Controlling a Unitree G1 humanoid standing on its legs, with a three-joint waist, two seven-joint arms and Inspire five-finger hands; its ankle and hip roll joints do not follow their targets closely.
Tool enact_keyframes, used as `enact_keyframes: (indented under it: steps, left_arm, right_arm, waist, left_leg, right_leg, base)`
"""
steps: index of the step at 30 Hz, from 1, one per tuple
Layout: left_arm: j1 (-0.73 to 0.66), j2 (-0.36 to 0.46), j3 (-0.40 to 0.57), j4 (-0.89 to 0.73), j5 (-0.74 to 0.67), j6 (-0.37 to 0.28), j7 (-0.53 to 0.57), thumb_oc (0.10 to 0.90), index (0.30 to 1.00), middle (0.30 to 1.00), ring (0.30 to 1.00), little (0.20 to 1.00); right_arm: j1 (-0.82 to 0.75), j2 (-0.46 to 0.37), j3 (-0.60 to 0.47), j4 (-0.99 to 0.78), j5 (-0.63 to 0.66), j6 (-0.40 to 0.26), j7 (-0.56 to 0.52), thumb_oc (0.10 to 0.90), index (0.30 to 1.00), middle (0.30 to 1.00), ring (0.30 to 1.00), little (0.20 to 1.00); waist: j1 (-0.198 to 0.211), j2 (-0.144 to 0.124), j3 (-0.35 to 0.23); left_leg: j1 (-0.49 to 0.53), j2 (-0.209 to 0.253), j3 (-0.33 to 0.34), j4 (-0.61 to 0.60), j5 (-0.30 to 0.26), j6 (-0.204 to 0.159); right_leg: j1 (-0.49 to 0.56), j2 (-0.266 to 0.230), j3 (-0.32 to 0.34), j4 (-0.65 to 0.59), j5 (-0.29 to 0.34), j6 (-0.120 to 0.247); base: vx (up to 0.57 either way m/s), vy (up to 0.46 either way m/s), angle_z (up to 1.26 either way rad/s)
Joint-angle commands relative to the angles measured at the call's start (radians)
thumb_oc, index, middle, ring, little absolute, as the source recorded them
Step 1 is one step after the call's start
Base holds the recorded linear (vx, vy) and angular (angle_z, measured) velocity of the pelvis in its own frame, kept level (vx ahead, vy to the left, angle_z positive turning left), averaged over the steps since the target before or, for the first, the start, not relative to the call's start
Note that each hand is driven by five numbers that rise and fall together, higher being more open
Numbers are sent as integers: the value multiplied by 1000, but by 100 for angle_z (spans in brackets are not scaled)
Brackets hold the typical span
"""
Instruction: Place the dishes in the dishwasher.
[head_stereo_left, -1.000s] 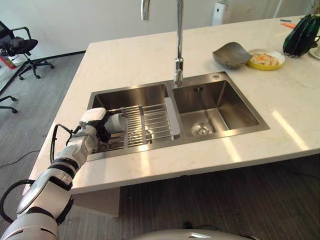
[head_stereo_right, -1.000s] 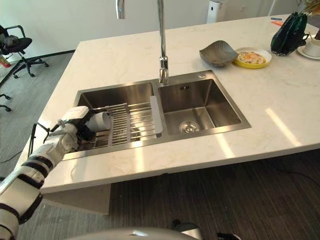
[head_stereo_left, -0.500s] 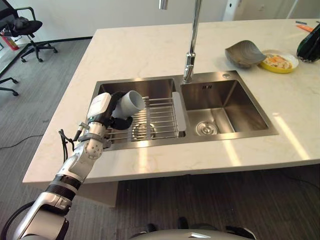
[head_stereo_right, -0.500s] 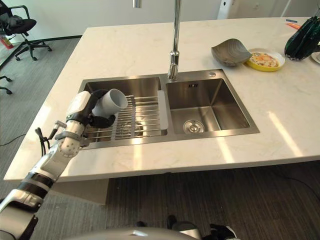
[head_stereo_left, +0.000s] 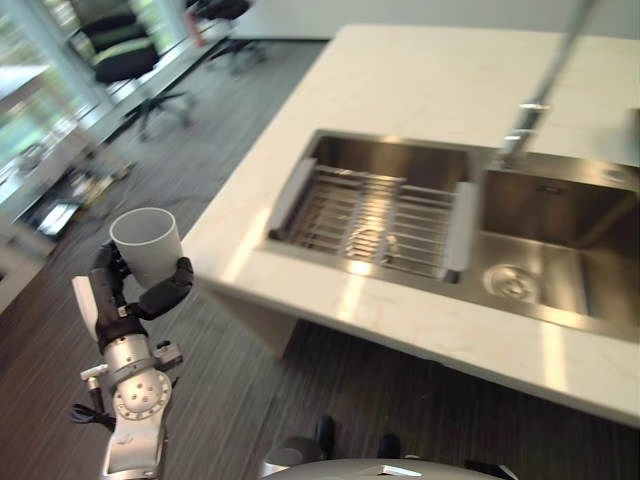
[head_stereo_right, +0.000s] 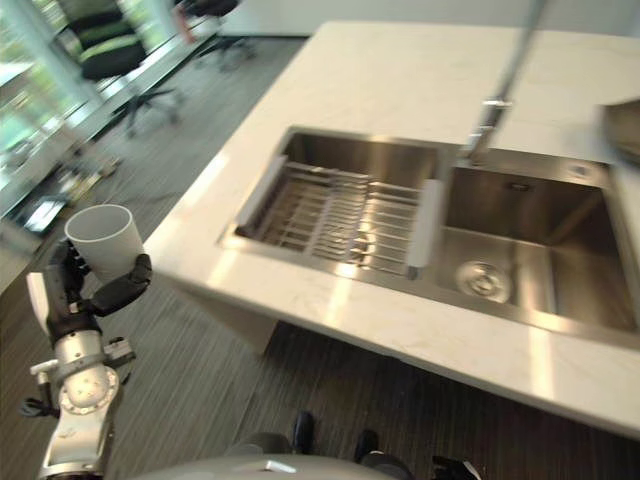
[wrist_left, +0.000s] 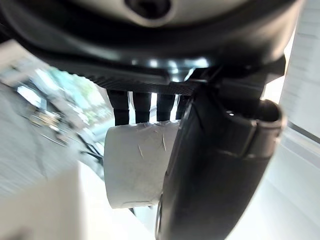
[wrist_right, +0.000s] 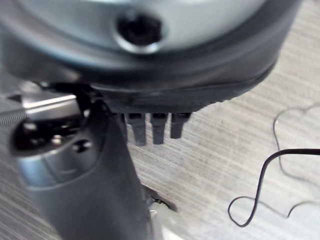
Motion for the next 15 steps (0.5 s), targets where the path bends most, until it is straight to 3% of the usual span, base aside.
enact_keyframes:
  steps: [1, 2, 4, 5, 6, 8, 11, 13, 14, 15]
  left_arm:
    - [-153, 107, 86, -133, 0, -117, 49, 400, 300, 300, 300, 300]
    - [-175, 119, 53, -146, 43, -109, 46, 400, 300, 300, 300, 300]
    - [-176, 120, 51, -147, 45, -108, 48, 400, 300, 300, 300, 300]
    - [-215, 149, 6, -172, 82, -114, 37, 400, 300, 300, 300, 300]
    - [-215, 149, 6, -172, 82, -114, 37, 400, 300, 300, 300, 300]
    - [-236, 159, -16, -179, 106, -104, 35, 400, 300, 300, 300, 300]
    - [-237, 162, -47, -199, 123, -87, 5, 400, 300, 300, 300, 300]
    - [-239, 164, -74, -217, 125, -76, -45, 400, 300, 300, 300, 300]
    - [-239, 164, -74, -217, 125, -76, -45, 400, 300, 300, 300, 300]
    - [-240, 171, -88, -221, 131, -74, -61, 400, 300, 300, 300, 300]
  right_arm:
    - [-53, -30, -9, 42, 2, -51, -37, 800, 900, 900, 900, 900]
    - [-38, -30, -38, 60, 14, -58, -53, 800, 900, 900, 900, 900]
    - [-37, -29, -39, 61, 14, -59, -54, 800, 900, 900, 900, 900]
    - [-28, -24, -57, 89, 28, -57, -56, 800, 900, 900, 900, 900]
    - [-28, -24, -57, 89, 28, -57, -56, 800, 900, 900, 900, 900]
    - [-33, -12, -72, 83, 45, -56, -54, 800, 900, 900, 900, 900]
    - [-26, 10, -98, 77, 87, -49, -56, 800, 900, 900, 900, 900]
    - [-33, 22, -132, 88, 116, -37, -65, 800, 900, 900, 900, 900]
    - [-33, 22, -132, 88, 116, -37, -65, 800, 900, 900, 900, 900]
    - [-47, 28, -130, 87, 117, -37, -72, 800, 900, 900, 900, 900]
  waist:
    - [-8, -20, 1]
    - [-34, -34, -13]
    - [-41, -32, -10]
    - [-75, -48, -34]
    - [-75, -48, -34]
    - [-93, -55, -44]
    - [-89, -51, -65]
    - [-81, -49, -76]
    - [-81, -49, -76]
    - [-72, -49, -75]
  left_leg:
    - [-49, 133, 250, 91, -107, 97]
    - [-28, 202, 358, 167, -148, 99]
    - [-32, 204, 348, 180, -156, 97]
    - [71, 312, 530, 233, -195, 63]
    - [71, 312, 530, 233, -195, 63]
    - [134, 355, 647, 226, -192, 47]
    - [156, 343, 689, 159, -207, 54]
    - [146, 279, 643, 99, -239, 88]
    - [146, 279, 643, 99, -239, 88]
    - [142, 250, 617, 85, -250, 108]
  right_leg:
    - [-14, -114, -39, -20, -18, 156]
    - [-6, -137, -160, -18, -23, 143]
    - [2, -134, -170, -20, -26, 143]
    - [28, -173, -301, -7, -16, 144]
    - [28, -173, -301, -7, -16, 144]
    - [48, -213, -402, 19, 4, 149]
    - [65, -266, -483, 46, 37, 164]
    - [73, -315, -495, 59, 83, 202]
    - [73, -315, -495, 59, 83, 202]
    - [79, -334, -489, 75, 92, 209]
  base:
    - [-344, -108, 196]
    - [-341, -113, 307]
    - [-187, -16, 256]
    - [-175, 49, 161]
    - [-235, 123, 185]
    - [-138, 208, 199]
    - [-63, 285, 243]
    - [37, 406, 92]
    - [56, 382, 84]
    - [54, 260, 74]
